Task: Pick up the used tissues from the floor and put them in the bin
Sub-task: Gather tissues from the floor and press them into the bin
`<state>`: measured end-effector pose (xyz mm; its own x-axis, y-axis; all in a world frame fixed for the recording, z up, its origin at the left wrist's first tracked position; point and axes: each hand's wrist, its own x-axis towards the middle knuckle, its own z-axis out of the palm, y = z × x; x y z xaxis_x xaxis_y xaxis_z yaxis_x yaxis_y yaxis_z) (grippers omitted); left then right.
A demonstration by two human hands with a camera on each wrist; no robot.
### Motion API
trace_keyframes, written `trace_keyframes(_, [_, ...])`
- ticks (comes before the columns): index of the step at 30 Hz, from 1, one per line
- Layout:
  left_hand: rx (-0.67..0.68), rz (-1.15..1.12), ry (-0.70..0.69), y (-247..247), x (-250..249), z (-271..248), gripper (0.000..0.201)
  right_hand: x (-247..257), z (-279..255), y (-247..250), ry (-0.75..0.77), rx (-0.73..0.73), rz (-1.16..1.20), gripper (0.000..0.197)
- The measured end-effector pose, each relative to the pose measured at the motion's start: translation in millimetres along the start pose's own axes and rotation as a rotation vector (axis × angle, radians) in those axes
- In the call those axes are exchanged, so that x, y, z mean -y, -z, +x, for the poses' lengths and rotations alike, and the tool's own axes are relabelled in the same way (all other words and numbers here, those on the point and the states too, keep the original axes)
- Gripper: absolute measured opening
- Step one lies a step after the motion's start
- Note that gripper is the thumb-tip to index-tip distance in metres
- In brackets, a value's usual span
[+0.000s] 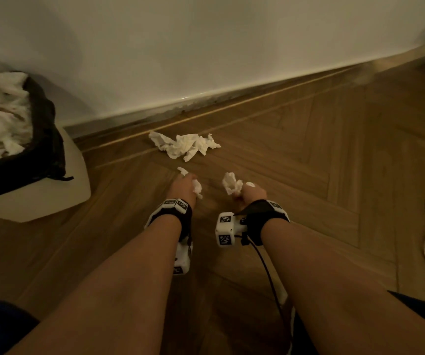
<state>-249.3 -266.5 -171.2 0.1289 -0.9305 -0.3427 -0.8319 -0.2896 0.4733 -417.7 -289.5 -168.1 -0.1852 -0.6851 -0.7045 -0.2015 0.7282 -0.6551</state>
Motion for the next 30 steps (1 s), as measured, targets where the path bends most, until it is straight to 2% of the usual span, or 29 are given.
trace_keyframes(1, [-0.03, -0.017, 0.001, 5, 0, -1, 0.04, 6, -4, 0, 0.016, -0.018, -0.012, 0.032])
trace_keyframes(3, [-0.041, -0.014, -0.025, 14, 4, -4, 0.037, 12, -14, -5, -0.012, -0.021, 0.211, 0.028])
trace_keyframes(5, [-0.022, -0.012, -0.035, 26, 5, -11, 0.036, 15, -34, -10, -0.042, -0.006, 0.329, 0.02])
trace_keyframes(6, [-0.019, -0.037, -0.026, 34, 5, -14, 0.034, 20, -45, -14, -0.073, 0.035, 0.376, 0.023])
trace_keyframes(8, [-0.023, -0.093, 0.011, 52, 7, -25, 0.031, 31, -67, -17, -0.078, 0.122, 0.434, 0.049])
trace_keyframes(9, [-0.03, -0.106, 0.025, 62, 7, -31, 0.031, 37, -74, -20, -0.087, 0.156, 0.496, 0.053])
trace_keyframes(12, [-0.103, -0.117, 0.032, 96, 10, -54, 0.027, 58, -104, -31, -0.103, 0.261, 0.74, 0.034])
trace_keyframes(14, [-0.175, -0.109, 0.035, 122, 16, -72, 0.025, 75, -129, -42, -0.074, 0.33, 0.793, 0.032])
trace_keyframes(18, [-0.274, -0.041, -0.065, 183, 27, -112, 0.03, 108, -182, -61, 0.032, 0.473, 0.724, 0.047])
trace_keyframes(22, [-0.435, 0.059, -0.057, 239, 41, -146, 0.038, 135, -228, -89, 0.18, 0.44, 0.528, 0.025])
trace_keyframes(25, [-0.497, 0.052, -0.087, 277, 52, -169, 0.037, 140, -254, -124, 0.364, 0.453, 0.419, 0.026])
trace_keyframes(27, [-0.492, 0.067, -0.097, 300, 58, -186, 0.031, 138, -266, -145, 0.424, 0.465, 0.387, 0.003])
trace_keyframes(29, [-0.529, 0.083, -0.068, 315, 69, -195, 0.027, 136, -274, -162, 0.435, 0.456, 0.362, 0.012])
trace_keyframes(30, [-0.543, 0.09, -0.033, 321, 76, -197, 0.025, 137, -278, -169, 0.448, 0.455, 0.334, 0.008])
